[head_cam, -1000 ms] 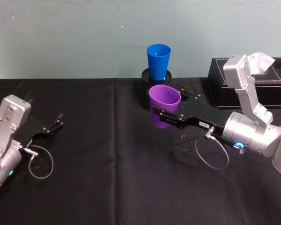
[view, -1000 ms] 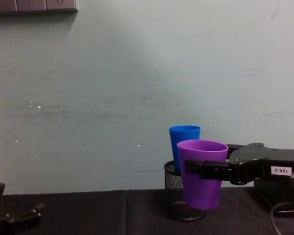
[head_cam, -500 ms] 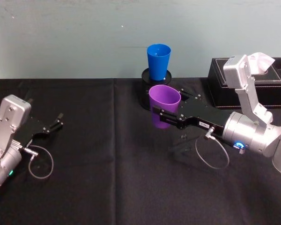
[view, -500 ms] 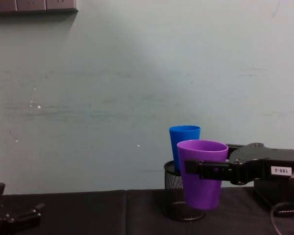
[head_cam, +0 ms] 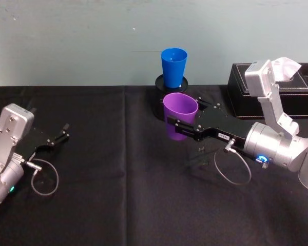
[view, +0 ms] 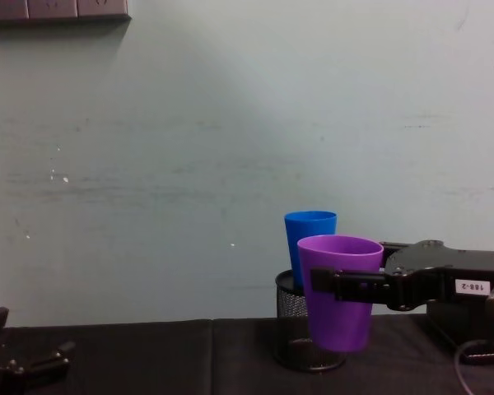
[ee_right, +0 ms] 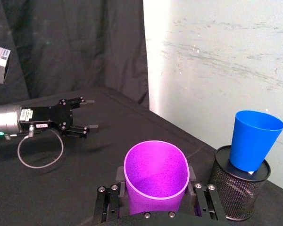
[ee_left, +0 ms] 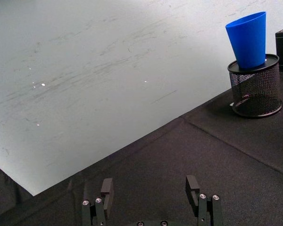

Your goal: Pick up one cup with a gripper and tap it against the other cup.

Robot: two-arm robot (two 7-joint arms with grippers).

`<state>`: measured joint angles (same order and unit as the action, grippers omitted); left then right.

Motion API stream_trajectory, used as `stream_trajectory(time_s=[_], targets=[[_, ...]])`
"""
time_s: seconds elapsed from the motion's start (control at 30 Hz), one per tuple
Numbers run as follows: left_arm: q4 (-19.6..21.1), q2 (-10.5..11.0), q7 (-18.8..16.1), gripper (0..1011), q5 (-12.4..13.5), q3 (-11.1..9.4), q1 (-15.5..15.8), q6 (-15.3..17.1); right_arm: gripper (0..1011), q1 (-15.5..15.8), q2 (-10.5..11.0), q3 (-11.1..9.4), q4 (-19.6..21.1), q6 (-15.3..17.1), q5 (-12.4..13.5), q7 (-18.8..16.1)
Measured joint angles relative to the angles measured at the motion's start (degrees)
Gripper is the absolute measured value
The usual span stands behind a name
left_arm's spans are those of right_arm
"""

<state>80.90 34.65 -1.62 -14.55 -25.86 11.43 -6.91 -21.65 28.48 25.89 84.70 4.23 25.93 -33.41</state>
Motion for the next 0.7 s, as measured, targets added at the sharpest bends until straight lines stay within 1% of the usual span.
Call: stream_trajectory(time_s=[0.7], targets=[[0.0,0.0,0.0,1000,0.0,0.0,0.0,0.0,718,0.0,0.0,0.0,0.0,0.0,0.0,0.0]])
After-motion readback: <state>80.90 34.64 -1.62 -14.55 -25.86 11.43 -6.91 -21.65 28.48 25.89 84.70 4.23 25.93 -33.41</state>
